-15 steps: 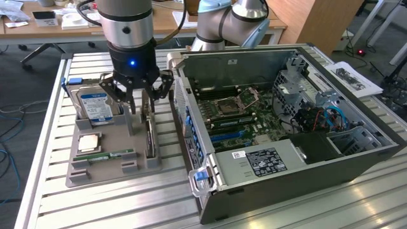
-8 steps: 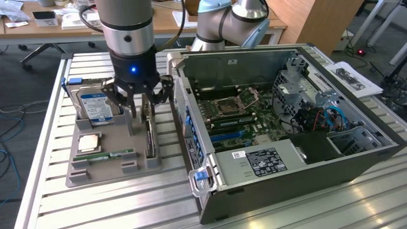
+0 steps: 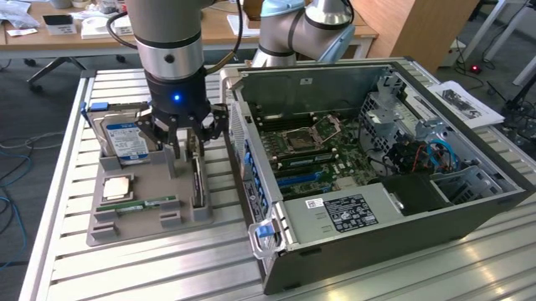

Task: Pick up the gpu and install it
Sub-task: 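Pick up the gpu and move the gpu toward the slot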

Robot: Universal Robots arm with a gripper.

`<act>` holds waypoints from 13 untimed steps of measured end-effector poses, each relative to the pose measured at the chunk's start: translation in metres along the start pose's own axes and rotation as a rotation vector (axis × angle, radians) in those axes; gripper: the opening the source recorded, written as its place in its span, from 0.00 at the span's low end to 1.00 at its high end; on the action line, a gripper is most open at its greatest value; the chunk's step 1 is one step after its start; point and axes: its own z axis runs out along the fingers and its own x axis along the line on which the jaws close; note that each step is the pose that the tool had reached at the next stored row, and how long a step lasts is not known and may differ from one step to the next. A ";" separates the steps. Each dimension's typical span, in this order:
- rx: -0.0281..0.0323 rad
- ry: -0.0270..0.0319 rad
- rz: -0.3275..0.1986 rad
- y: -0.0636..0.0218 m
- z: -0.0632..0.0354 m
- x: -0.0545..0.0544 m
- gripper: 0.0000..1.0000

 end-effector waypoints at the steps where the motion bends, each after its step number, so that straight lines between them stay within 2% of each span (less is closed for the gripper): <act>1: -0.0003 -0.0001 0.000 0.0000 0.0001 0.000 0.47; 13: -0.0007 -0.0003 0.000 0.0004 0.0017 -0.006 0.47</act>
